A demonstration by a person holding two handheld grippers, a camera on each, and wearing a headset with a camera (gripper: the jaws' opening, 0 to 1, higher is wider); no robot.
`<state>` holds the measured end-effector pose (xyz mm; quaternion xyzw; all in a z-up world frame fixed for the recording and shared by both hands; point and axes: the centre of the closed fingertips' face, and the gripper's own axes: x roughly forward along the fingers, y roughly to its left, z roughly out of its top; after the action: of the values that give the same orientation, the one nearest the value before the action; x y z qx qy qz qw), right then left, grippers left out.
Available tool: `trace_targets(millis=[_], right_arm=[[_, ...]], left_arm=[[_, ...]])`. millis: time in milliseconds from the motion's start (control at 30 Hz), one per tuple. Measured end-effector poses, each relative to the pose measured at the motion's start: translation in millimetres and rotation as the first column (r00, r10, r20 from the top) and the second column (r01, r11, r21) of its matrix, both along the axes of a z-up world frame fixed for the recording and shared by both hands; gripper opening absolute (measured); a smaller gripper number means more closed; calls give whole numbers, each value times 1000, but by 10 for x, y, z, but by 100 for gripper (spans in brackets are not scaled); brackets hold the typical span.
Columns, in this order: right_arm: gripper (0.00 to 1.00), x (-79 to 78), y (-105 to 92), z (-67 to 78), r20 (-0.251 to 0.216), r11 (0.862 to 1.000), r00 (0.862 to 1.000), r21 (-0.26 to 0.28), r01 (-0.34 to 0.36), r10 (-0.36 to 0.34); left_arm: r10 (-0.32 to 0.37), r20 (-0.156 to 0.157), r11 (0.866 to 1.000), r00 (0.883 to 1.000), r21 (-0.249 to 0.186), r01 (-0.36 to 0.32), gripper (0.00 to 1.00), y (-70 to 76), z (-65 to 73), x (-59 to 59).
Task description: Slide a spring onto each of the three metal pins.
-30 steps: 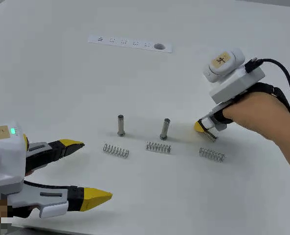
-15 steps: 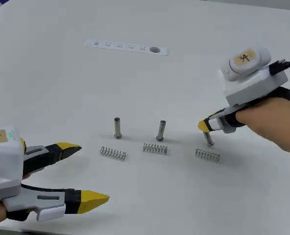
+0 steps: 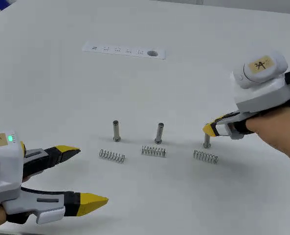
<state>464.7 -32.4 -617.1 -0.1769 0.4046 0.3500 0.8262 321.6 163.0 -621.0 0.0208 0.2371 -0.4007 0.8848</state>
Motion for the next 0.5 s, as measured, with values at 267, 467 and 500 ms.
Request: trace_targets(millis=[267,467,500], right_arm=[[9,-75,-42,12,-7,1000,1000,20,6,-6],[9,-90,-29,13,-3,1000,1000,16,-8,8],[9,-91,-27,14,-3,1000,1000,17,-10,10]], left_arm=[[0,0,1000,1000,1,0,79,0,0,-3],[5,3,1000,1000,-1,-5,79,11,8,3],[7,4,1000,1000,-2,-7,79,12,9,5]])
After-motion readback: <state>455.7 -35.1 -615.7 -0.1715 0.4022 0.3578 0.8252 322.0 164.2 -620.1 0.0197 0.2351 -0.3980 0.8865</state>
